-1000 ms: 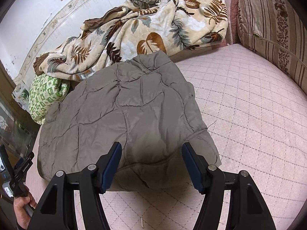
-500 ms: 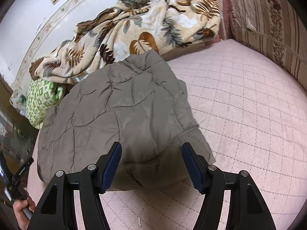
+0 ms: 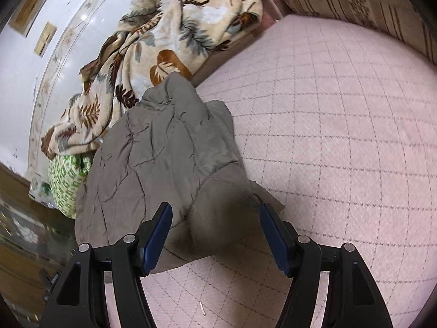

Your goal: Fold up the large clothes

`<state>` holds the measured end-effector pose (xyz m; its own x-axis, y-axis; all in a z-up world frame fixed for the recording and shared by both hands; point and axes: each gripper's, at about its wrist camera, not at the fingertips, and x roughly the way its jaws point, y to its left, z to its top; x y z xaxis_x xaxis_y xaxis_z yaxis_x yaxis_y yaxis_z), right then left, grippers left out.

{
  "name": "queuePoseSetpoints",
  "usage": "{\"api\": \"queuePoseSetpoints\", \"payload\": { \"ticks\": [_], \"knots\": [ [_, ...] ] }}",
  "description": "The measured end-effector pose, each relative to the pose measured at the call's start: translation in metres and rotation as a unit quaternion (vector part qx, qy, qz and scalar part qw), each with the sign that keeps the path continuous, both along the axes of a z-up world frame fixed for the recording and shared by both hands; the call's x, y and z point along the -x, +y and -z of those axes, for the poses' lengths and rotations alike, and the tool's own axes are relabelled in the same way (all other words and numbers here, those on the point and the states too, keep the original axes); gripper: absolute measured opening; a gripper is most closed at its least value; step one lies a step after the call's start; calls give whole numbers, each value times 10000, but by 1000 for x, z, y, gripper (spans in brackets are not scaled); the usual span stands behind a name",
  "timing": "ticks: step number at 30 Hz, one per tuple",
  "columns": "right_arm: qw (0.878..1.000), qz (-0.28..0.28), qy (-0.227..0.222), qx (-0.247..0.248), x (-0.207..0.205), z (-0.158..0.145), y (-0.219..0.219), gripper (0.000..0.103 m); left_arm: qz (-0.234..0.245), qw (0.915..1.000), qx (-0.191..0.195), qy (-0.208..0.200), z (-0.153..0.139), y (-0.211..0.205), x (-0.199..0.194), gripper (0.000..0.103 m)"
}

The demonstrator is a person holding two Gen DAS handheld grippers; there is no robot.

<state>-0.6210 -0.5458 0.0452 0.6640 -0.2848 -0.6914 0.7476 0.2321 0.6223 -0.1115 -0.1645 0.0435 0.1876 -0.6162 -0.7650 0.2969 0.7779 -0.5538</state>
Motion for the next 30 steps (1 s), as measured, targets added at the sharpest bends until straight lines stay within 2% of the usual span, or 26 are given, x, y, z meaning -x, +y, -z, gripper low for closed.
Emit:
{"api": "queuePoseSetpoints", "payload": {
  "ticks": [6, 12, 18, 25, 30],
  "knots": [
    [9973, 241, -556, -410, 11, 13, -3, 76, 112, 9990, 382, 208, 3, -5, 11, 77],
    [9883, 558, -1051, -951, 19, 34, -4, 79, 27, 9992, 379, 90, 6, -13, 18, 78],
    [9848, 762, -1214, -980, 20, 40, -6, 81, -154, 9992, 364, 102, 9, -7, 14, 79],
    [9761, 1118, -1364, -1268, 25, 58, -8, 84, -193, 9968, 510, 593, 23, 0, 7, 80],
    [9740, 1224, -1481, -1199, 23, 61, -8, 85, -257, 9960, 572, 642, 27, -2, 8, 80]
  ]
}}
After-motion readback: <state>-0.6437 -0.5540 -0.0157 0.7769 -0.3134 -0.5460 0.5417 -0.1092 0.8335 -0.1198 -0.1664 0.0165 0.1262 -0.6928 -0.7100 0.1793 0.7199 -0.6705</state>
